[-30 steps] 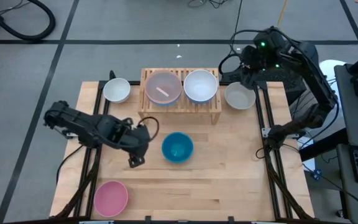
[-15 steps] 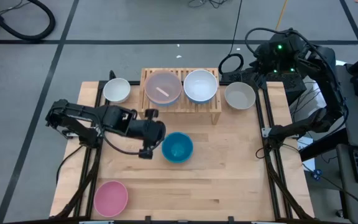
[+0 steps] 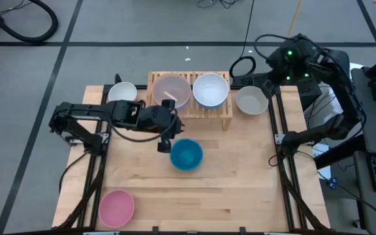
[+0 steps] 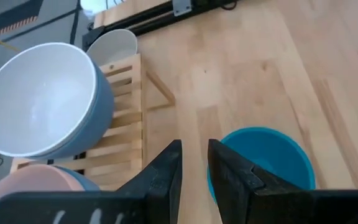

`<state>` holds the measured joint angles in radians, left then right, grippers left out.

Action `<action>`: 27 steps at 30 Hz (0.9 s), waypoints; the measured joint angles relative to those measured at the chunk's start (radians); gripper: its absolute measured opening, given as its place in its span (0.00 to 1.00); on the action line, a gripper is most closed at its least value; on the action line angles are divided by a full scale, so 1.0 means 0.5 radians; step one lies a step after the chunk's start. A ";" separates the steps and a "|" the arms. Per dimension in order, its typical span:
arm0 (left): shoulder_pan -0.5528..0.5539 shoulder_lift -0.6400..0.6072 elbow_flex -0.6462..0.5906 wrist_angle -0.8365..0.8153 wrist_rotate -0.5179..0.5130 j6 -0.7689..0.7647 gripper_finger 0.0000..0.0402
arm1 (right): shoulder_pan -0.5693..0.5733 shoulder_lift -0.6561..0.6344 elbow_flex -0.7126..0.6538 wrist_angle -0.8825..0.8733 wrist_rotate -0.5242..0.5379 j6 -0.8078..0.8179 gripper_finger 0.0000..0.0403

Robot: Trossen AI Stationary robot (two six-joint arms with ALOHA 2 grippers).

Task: Place and stack bowls onto a shelf
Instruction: Stack the gray bowl on top of the orange bowl on the shelf

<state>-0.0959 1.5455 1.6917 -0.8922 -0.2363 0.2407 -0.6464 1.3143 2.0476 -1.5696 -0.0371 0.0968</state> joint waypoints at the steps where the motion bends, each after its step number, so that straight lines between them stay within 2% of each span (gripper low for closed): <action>1: 0.004 0.000 0.000 0.012 0.000 -0.022 0.21 | 0.000 -0.007 -0.044 -0.002 -0.047 0.019 0.29; 6: 0.008 0.000 0.000 0.057 0.002 -0.162 0.21 | 0.001 -0.029 -0.398 -0.003 -0.073 -0.008 0.29; 12: 0.008 -0.001 0.000 0.057 0.002 -0.260 0.21 | 0.000 -0.034 -0.879 0.034 0.125 -0.321 0.29; 18: -0.013 -0.001 0.000 0.057 0.006 -0.391 0.21 | -0.010 -0.027 -1.318 0.318 0.120 -0.457 0.29; 22: -0.053 -0.001 0.000 0.056 0.007 -0.459 0.21 | -0.061 -0.017 -1.513 0.530 0.117 -0.480 0.29; 27: -0.103 -0.001 0.000 0.056 0.007 -0.542 0.21 | -0.211 0.028 -1.657 0.704 -0.106 -0.431 0.29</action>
<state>-0.1472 1.5452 1.6917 -0.8642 -0.2329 -0.0303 -0.7521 1.3281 1.2191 -1.2176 -0.0903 -0.1189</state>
